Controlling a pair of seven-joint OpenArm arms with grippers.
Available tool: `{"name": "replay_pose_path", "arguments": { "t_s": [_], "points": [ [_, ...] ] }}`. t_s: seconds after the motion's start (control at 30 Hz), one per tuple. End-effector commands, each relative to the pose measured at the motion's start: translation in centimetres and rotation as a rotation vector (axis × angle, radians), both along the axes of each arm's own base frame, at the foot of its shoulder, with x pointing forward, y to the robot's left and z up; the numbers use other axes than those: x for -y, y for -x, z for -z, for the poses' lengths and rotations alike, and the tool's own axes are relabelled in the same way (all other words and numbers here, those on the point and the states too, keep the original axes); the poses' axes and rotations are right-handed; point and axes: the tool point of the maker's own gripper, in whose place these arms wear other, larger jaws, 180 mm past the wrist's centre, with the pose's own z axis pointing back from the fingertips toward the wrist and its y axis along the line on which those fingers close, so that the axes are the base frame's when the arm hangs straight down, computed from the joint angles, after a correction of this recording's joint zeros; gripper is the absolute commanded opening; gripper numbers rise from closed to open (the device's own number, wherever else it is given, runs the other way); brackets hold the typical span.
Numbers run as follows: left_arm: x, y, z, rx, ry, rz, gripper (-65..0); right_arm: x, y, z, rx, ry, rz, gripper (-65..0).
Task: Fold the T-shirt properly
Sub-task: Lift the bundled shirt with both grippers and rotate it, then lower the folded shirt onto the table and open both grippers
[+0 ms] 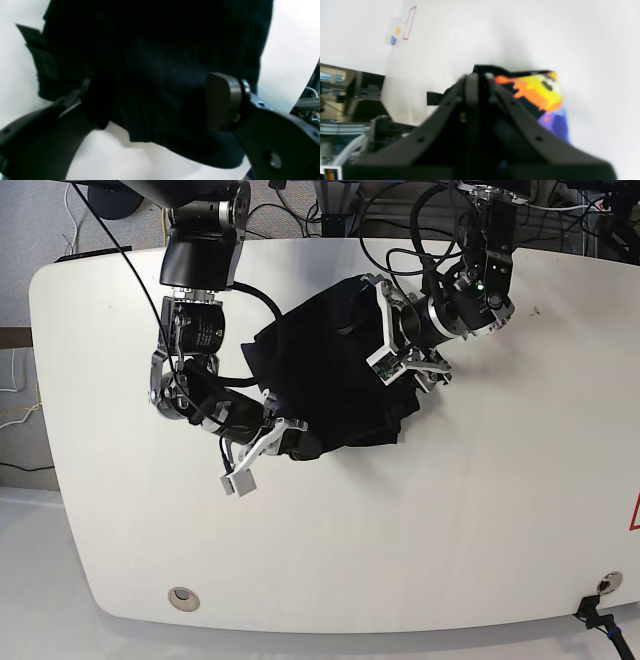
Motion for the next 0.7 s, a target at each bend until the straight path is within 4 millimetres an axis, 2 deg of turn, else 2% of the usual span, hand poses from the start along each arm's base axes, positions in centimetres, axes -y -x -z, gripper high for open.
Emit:
{"name": "replay_pose_path", "arguments": {
  "t_s": [0.0,0.07,0.13,0.2,0.33,0.43,0.53,0.6,0.67],
  "points": [
    [0.0,-0.4,0.5,-0.009,0.018,0.0,-13.6,-0.3,-1.0,0.3,0.005,-0.054,0.029,-65.0],
    [-0.3,-1.3,0.8,-0.01,0.01,-0.006,-13.6,0.0,-1.1,2.4,-0.045,-0.071,0.062,-65.0],
    [-0.6,-1.6,1.9,-0.04,-0.003,-0.011,-13.6,0.8,-1.1,4.5,-0.081,-0.063,0.087,-65.0],
    [-1.9,-2.4,2.8,-0.057,-0.028,-0.023,-13.6,0.9,-1.1,5.6,-0.071,-0.039,0.081,-65.0],
    [-3.4,-4.3,3.6,-0.046,-0.031,-0.037,-13.6,2.7,-0.9,7.5,-0.091,0.007,0.1,-65.0],
    [-4.6,-6.2,3.9,-0.047,-0.043,-0.055,-13.6,4.1,0.0,8.4,-0.108,0.032,0.109,-65.0],
    [-5.5,-8.1,4.1,-0.042,-0.046,-0.068,-13.6,4.5,1.2,7.8,-0.079,0.036,0.119,-65.0],
    [-5.6,-9.5,4.4,-0.052,-0.045,-0.073,-13.6,4.4,2.6,7.4,-0.06,0.037,0.121,-65.0],
    [-5.9,-10.9,4.5,-0.056,-0.042,-0.083,-13.6,3.3,4.2,7.0,-0.051,0.019,0.112,-65.0]
  ]
}}
